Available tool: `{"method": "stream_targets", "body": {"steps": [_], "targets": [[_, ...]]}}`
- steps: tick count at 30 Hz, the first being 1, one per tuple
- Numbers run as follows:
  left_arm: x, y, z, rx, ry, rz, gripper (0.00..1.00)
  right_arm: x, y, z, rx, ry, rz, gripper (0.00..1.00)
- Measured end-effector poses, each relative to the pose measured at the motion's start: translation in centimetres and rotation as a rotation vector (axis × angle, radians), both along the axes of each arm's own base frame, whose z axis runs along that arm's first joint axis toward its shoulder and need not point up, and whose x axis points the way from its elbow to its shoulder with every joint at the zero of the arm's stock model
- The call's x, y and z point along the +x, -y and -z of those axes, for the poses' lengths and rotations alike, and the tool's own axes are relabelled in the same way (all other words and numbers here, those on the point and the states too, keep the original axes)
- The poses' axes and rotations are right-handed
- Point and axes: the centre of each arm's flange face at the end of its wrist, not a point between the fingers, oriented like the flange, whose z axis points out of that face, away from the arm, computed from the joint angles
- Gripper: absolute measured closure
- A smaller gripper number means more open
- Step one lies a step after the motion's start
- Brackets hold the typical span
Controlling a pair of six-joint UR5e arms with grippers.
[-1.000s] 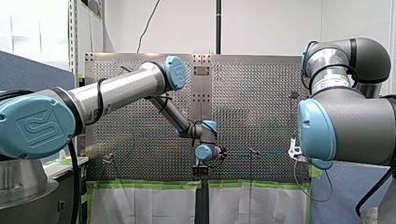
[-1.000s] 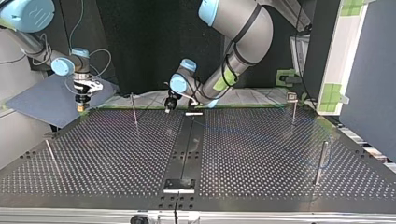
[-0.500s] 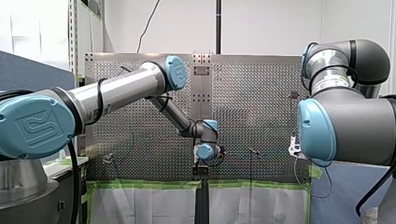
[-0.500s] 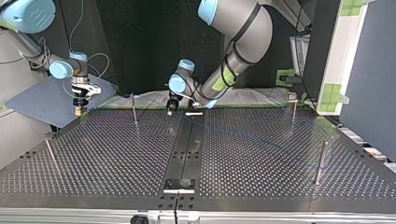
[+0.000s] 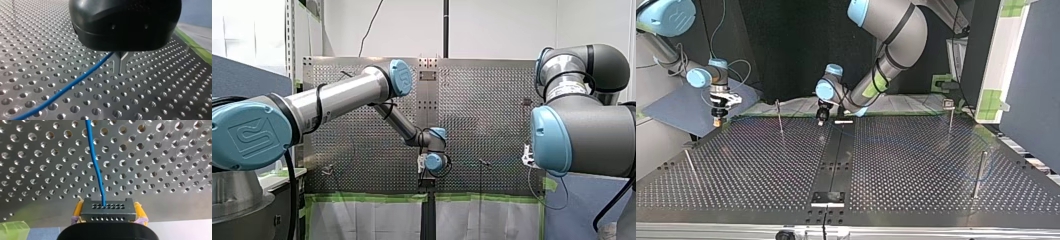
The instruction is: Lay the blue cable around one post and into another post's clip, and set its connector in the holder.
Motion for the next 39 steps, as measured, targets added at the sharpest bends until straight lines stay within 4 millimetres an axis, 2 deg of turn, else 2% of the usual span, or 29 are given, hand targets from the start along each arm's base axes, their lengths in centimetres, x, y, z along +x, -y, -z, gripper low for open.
{"method": "stream_targets", "body": {"steps": [13,15,16,17,18,20,24,26,27,29,30,31,32,39], "targets": [[-0.6,0.1,0.6,0.005,-0.016,0.046,1.0,0.4,-0.1,0.2,0.015,-0.013,-0.002,1.0],[-1.0,0.0,1.1,0.011,-0.027,0.061,0.96,0.5,-0.2,0.3,0.023,-0.017,-0.003,1.0],[-1.3,-0.1,1.5,0.016,-0.036,0.072,0.82,0.5,-0.2,0.4,0.027,-0.019,-0.003,1.0],[-1.5,-0.2,1.7,0.02,-0.042,0.079,0.75,0.6,-0.3,0.4,0.03,-0.02,-0.003,1.0],[-1.7,-0.2,1.9,0.023,-0.048,0.087,0.75,0.6,-0.3,0.4,0.033,-0.022,-0.004,1.0],[-2.0,-0.3,2.2,0.032,-0.062,0.103,0.61,0.8,-0.4,0.5,0.039,-0.024,-0.006,1.0],[-2.7,-0.2,2.4,0.06,-0.084,0.14,0.55,1.4,-0.6,0.6,0.049,-0.029,-0.011,1.0],[-3.1,-0.1,2.5,0.083,-0.097,0.157,0.45,1.6,-0.7,0.7,0.053,-0.031,-0.014,1.0],[-3.3,-0.1,2.5,0.092,-0.101,0.163,0.45,1.8,-0.7,0.7,0.055,-0.032,-0.015,1.0],[-3.7,-0.2,2.3,0.111,-0.108,0.179,0.15,2.0,-0.8,0.8,0.059,-0.034,-0.018,1.0],[-3.8,-0.3,2.1,0.117,-0.106,0.186,0.15,2.1,-0.9,0.8,0.06,-0.035,-0.019,1.0],[-3.9,-0.3,1.7,0.123,-0.101,0.197,0.03,2.2,-0.9,0.8,0.062,-0.035,-0.02,1.0],[-3.9,-0.4,1.4,0.127,-0.095,0.205,0.0,2.3,-0.9,0.9,0.063,-0.036,-0.022,1.0],[-5.0,-0.1,-1.2,0.149,-0.037,0.256,0.0,3.1,-1.2,1.0,0.068,-0.036,-0.033,1.0]]}}
